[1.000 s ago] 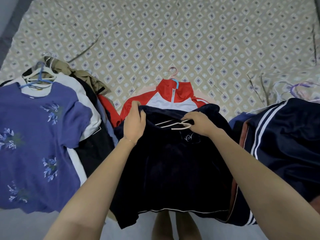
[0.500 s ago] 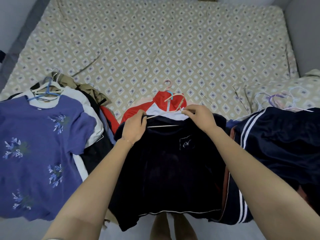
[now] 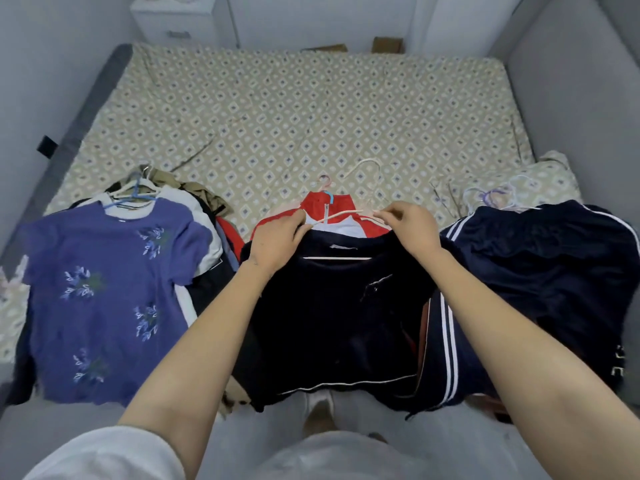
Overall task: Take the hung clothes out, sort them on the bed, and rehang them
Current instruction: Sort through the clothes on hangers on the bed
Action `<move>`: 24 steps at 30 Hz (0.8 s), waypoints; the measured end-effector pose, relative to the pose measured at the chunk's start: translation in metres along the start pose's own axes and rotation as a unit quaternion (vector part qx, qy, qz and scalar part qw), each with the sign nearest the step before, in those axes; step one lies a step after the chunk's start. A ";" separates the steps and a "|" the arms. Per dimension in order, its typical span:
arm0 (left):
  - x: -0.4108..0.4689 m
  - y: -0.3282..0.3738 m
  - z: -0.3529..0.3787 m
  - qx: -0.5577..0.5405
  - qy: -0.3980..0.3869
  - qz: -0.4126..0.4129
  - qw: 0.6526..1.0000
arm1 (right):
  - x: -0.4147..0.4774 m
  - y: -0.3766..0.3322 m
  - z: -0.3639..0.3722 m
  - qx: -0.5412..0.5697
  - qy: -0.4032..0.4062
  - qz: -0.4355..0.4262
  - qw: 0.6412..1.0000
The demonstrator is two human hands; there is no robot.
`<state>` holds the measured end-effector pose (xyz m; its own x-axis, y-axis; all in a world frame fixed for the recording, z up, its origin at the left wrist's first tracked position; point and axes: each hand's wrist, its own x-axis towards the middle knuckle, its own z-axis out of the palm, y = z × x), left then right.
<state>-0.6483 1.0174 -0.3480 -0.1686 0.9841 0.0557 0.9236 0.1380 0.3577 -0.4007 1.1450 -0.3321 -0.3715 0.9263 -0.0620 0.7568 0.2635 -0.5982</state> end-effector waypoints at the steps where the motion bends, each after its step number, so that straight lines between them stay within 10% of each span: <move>1: -0.011 0.007 -0.003 0.016 -0.002 0.004 1.000 | -0.013 0.001 -0.005 -0.003 0.007 -0.007 1.000; 24: -0.212 0.149 -0.138 -0.081 0.246 -0.047 0.965 | -0.216 -0.065 -0.119 0.155 0.169 -0.123 0.966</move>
<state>-0.5229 0.8143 -0.1778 -0.4281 0.7905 0.4381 0.8377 0.1651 0.5206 -0.3060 0.9600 -0.1845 -0.2835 0.8948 0.3449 0.4504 0.4418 -0.7758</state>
